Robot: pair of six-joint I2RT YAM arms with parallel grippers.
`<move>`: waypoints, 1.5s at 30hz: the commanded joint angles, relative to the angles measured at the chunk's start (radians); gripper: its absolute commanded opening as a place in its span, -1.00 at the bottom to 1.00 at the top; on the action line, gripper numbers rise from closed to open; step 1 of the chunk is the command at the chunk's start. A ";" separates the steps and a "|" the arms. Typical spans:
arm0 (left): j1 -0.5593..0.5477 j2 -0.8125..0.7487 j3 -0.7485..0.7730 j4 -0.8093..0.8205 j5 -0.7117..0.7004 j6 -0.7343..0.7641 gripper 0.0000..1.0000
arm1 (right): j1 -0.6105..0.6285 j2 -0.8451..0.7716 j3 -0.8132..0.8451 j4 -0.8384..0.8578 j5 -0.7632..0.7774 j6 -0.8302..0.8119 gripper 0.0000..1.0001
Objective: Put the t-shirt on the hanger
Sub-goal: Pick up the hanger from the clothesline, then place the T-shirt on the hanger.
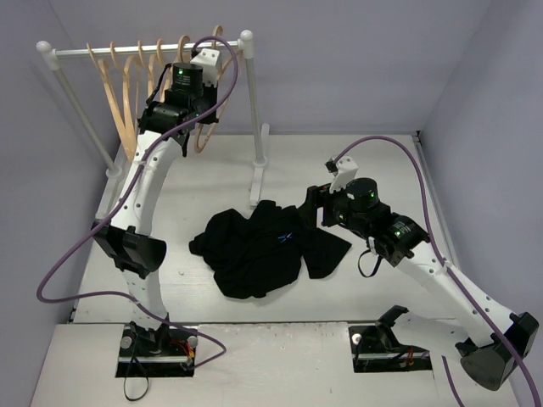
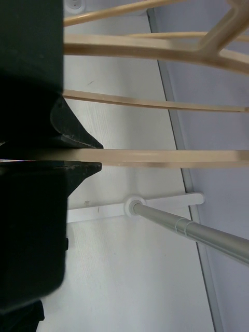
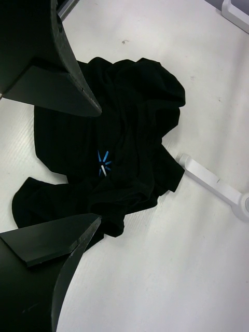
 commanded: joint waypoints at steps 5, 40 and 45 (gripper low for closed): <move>0.006 -0.149 0.017 0.055 -0.020 0.007 -1.00 | 0.002 0.023 0.026 0.055 0.021 -0.007 0.44; -0.041 -1.081 -1.166 0.116 0.348 0.020 -1.00 | 0.098 0.306 -0.057 0.145 0.266 0.388 -0.47; -0.050 -1.119 -1.197 0.113 0.343 0.025 -1.00 | 0.108 0.359 -0.086 0.166 0.267 0.443 -0.48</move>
